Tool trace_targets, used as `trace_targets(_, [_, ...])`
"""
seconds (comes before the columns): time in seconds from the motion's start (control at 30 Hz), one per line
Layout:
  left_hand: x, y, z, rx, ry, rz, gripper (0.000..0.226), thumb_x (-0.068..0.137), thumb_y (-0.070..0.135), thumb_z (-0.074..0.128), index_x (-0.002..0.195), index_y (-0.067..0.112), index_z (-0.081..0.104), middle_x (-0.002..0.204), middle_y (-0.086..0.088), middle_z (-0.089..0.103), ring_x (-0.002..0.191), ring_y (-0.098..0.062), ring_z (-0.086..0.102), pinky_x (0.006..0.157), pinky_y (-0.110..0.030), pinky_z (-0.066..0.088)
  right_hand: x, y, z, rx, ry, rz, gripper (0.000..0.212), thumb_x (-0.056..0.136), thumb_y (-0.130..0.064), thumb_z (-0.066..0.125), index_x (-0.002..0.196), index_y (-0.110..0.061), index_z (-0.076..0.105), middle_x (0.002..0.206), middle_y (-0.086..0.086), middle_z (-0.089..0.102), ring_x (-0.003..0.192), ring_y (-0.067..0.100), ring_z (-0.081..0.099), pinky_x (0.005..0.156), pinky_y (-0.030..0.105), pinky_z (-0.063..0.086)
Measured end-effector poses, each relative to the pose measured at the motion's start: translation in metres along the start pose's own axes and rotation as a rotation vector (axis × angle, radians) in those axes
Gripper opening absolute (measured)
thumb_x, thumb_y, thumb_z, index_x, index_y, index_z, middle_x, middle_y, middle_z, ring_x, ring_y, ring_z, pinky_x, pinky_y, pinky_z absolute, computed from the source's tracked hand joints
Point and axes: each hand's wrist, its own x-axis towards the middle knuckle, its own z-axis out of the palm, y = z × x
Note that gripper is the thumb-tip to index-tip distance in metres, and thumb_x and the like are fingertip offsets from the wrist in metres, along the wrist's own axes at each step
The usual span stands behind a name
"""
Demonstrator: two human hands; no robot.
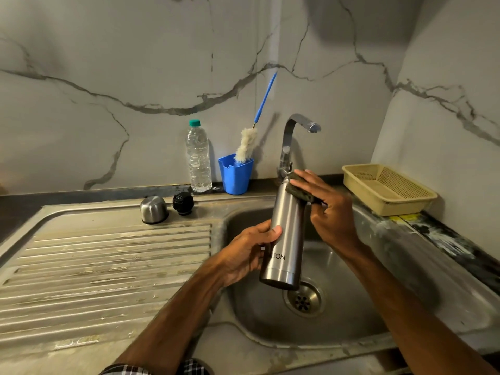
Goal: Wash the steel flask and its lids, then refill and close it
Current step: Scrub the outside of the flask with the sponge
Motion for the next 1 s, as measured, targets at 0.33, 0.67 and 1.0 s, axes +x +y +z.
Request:
trace_targets(0.33, [0.001, 0.005, 0.003, -0.184, 0.055, -0.097, 0.047, 0.095, 0.032, 0.062, 0.132, 0.003, 0.059, 0.123, -0.02, 0.07, 0.109, -0.031, 0.07, 0.097, -0.04, 0.057, -0.002, 0.001, 0.0, 0.059, 0.013, 0.236, 0.066, 0.089, 0.012, 0.055, 0.146, -0.021, 0.049, 0.142, -0.009, 0.051, 0.13, -0.007, 0.042, 0.111, 0.025, 0.041])
trace_targets(0.67, [0.004, 0.017, -0.021, -0.362, 0.279, 0.061, 0.051, 0.094, 0.033, 0.066, 0.134, 0.001, 0.057, 0.13, -0.021, 0.064, 0.115, -0.033, 0.063, 0.097, -0.045, 0.057, -0.016, -0.036, 0.016, 0.085, -0.139, 0.053, 0.062, 0.084, 0.016, 0.058, 0.135, -0.02, 0.062, 0.136, -0.007, 0.061, 0.128, -0.006, 0.051, 0.11, 0.019, 0.04])
trace_targets(1.0, [0.002, 0.018, -0.037, -0.39, 0.355, 0.09, 0.056, 0.099, 0.038, 0.059, 0.137, -0.002, 0.049, 0.126, -0.025, 0.066, 0.104, -0.032, 0.071, 0.083, -0.044, 0.063, -0.042, -0.063, 0.018, 0.139, -0.179, -0.156, 0.066, 0.069, 0.022, 0.059, 0.125, -0.011, 0.068, 0.137, 0.005, 0.061, 0.132, 0.015, 0.054, 0.112, 0.036, 0.043])
